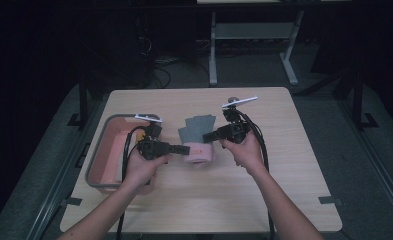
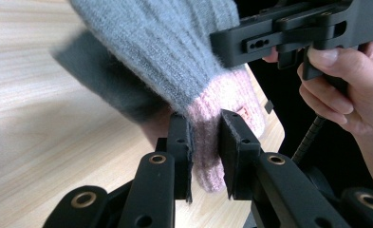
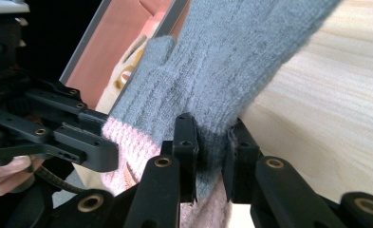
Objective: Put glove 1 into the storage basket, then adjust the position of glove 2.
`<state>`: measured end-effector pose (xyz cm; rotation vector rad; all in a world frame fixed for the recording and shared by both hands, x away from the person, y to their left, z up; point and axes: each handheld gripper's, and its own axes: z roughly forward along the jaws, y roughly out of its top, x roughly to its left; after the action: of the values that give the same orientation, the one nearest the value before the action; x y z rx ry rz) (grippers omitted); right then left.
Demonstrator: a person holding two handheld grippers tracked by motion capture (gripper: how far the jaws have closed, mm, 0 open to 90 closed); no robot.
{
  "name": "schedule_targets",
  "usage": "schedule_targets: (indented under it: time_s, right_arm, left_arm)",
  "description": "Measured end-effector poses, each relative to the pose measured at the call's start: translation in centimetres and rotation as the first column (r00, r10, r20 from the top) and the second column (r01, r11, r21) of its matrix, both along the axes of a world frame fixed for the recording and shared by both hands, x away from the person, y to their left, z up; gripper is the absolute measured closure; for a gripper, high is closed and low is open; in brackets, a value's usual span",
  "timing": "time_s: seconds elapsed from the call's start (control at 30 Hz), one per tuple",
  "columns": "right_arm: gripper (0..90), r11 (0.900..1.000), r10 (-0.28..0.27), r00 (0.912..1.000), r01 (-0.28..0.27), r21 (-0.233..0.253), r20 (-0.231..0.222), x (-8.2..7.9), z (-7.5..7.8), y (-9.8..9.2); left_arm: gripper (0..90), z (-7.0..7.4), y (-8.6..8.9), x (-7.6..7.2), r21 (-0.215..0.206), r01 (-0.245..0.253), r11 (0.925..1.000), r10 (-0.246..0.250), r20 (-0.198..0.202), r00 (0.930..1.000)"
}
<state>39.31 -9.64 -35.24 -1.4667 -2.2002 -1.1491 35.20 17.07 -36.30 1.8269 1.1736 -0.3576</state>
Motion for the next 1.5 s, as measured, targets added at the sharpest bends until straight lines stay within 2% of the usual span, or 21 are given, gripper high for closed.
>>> schedule_targets:
  time_s: [0.17, 0.27, 0.4, 0.7, 0.93, 1.07, 1.17, 1.27, 1.3, 1.33, 1.37, 1.5]
  right_arm:
    - [79.4, 1.000, -0.005, 1.0000, 0.005, 0.000, -0.004, 0.1, 0.0, 0.4]
    - [79.7, 1.000, 0.000, 1.0000, 0.000, -0.012, 0.001, 0.1, 0.2, 0.5]
    - [79.7, 1.000, 0.007, 0.9998, -0.007, -0.013, 0.017, 0.2, 0.9, 0.7]
    - [80.0, 1.000, 0.022, 0.9988, -0.021, -0.020, 0.045, 0.3, 2.6, 1.8]
    - [80.1, 1.000, 0.027, 0.9980, -0.027, -0.009, 0.058, 0.5, 3.4, 2.1]
    - [80.2, 0.999, 0.031, 0.9977, -0.032, 0.011, 0.060, 0.5, 3.8, 2.1]
    - [80.2, 0.999, 0.031, 0.9972, -0.033, 0.036, 0.068, 0.4, 4.4, 1.9]
    - [80.2, 0.998, 0.031, 0.9968, -0.035, 0.057, 0.073, 0.3, 4.8, 1.8]
    - [80.3, 0.997, 0.034, 0.9965, -0.039, 0.063, 0.076, 0.3, 4.9, 1.8]
    - [80.3, 0.997, 0.032, 0.9968, -0.037, 0.072, 0.074, 0.3, 4.9, 1.7]
    - [80.3, 0.996, 0.030, 0.9968, -0.036, 0.079, 0.074, 0.3, 4.9, 1.7]
    - [80.4, 0.994, 0.026, 0.9973, -0.033, 0.101, 0.069, 0.4, 4.8, 1.7]
  left_arm:
    - [75.1, -0.1, 0.2, 0.0, 0.008, 0.002, 1.0000, -0.002, 0.004, 1.0000]
    - [74.7, -0.2, 0.3, 0.0, -0.002, -0.002, 1.0000, 0.002, 0.008, 1.0000]
    - [72.3, -0.2, 0.7, 0.0, -0.026, -0.015, 0.9995, 0.016, 0.010, 0.9998]
    - [63.2, -0.4, 1.6, -0.5, -0.051, -0.034, 0.9981, 0.035, 0.014, 0.9993]
    - [46.4, -0.7, 2.1, -0.3, -0.114, -0.035, 0.9929, 0.035, -0.002, 0.9994]
    - [38.0, -1.0, 2.0, 0.0, -0.144, -0.024, 0.9893, 0.023, -0.011, 0.9997]
    - [32.7, -1.4, 1.7, 0.2, -0.172, -0.027, 0.9847, 0.022, -0.035, 0.9991]
    - [32.6, -1.7, 1.4, 0.5, -0.218, -0.019, 0.9757, 0.006, -0.057, 0.9983]
    - [33.4, -1.8, 1.4, 0.6, -0.243, -0.013, 0.9699, -0.003, -0.068, 0.9977]
    - [37.4, -1.8, 1.4, 0.6, -0.257, -0.017, 0.9662, -0.005, -0.081, 0.9967]
    - [41.3, -1.9, 1.4, 0.6, -0.257, -0.019, 0.9663, 0.000, -0.075, 0.9972]
    - [55.8, -2.1, 2.0, 0.7, -0.265, -0.030, 0.9639, 0.006, -0.091, 0.9959]
